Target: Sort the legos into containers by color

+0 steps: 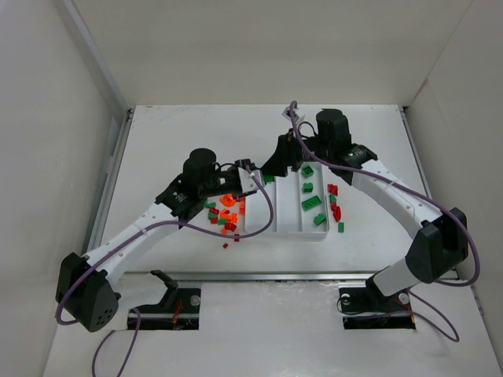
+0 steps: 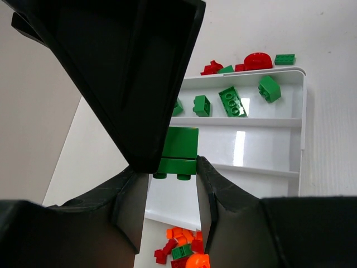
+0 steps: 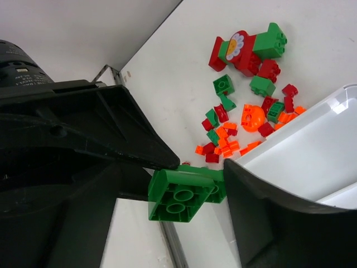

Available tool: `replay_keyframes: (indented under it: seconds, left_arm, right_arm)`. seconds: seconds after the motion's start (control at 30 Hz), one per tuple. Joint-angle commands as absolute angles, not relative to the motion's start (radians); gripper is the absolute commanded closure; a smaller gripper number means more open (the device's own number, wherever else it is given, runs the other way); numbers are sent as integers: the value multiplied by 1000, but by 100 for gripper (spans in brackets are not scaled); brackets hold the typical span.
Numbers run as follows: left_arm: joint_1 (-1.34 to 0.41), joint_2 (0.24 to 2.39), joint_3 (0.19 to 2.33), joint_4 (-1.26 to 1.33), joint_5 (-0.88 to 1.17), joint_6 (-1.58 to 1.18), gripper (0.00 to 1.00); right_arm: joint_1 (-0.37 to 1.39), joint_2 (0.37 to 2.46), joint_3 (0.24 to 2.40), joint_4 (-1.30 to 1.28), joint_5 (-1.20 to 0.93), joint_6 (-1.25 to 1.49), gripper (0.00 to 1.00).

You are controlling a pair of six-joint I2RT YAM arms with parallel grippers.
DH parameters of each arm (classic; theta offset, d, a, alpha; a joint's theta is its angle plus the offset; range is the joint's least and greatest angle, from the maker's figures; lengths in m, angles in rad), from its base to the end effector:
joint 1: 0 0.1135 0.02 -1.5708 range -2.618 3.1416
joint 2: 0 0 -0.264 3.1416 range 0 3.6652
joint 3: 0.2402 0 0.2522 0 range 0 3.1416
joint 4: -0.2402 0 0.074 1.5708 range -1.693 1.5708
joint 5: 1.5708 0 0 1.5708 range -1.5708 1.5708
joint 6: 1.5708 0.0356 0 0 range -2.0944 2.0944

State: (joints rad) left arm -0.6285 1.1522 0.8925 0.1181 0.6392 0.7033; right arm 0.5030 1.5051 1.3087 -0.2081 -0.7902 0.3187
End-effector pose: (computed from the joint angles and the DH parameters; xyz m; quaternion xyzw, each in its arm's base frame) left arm 0.2030 -0.1738 0.3353 0.6049 0.4367 -0.2139 0.6306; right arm 0.2907 0.1888 0.3490 -0.2819 0.7477 0.4975 0.3376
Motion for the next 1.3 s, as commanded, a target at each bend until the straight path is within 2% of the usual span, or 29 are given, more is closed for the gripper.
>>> replay_keyframes:
  seconds: [0.0, 0.07, 0.1, 0.2, 0.3, 0.33, 0.43, 0.47, 0.53, 0.83, 1.03, 1.13, 1.17, 1.27]
  left_arm:
    - [-635, 1127, 936, 172, 658, 669, 100]
    - [-635, 1118, 936, 172, 646, 669, 100]
    - [-635, 1118, 936, 172, 635, 669, 100]
    - [-635, 1118, 936, 181, 626, 657, 100]
    - [-635, 1118, 936, 196, 617, 634, 100]
    - [-635, 1118, 936, 207, 608, 623, 100]
    - [-635, 1127, 927, 207, 607, 614, 100]
    - [-635, 1137, 927, 207, 607, 614, 100]
    - [-626, 1137, 927, 207, 607, 604, 100]
    - [-607, 1175, 936, 138, 546, 614, 100]
    - [-598, 1195, 945, 127, 546, 614, 100]
    - [-598, 1195, 945, 127, 537, 614, 100]
    - [-598, 1204, 945, 127, 537, 614, 100]
    - [-598, 1204, 945, 127, 537, 614, 100]
  right_arm:
    - [506, 1500, 1325, -155, -821, 331, 29]
    - [506, 1511, 1335, -155, -831, 331, 37]
    - [506, 1511, 1345, -155, -831, 331, 46]
    - [506, 1531, 1345, -155, -842, 340, 50]
    - [497, 1540, 1345, -155, -860, 350, 59]
    - [486, 1540, 1345, -155, -861, 350, 67]
    - [486, 1558, 1355, -155, -881, 350, 81]
    - [477, 1559, 1355, -155, -890, 350, 91]
    - [477, 1559, 1355, -155, -890, 350, 100]
    - [333, 1493, 1273, -155, -910, 350, 100]
    - [299, 1483, 1226, -155, -910, 330, 100]
    - [279, 1474, 1204, -259, -690, 250, 100]
    - [279, 1474, 1204, -361, -447, 236, 98]
    - [279, 1486, 1180, -432, -139, 213, 100]
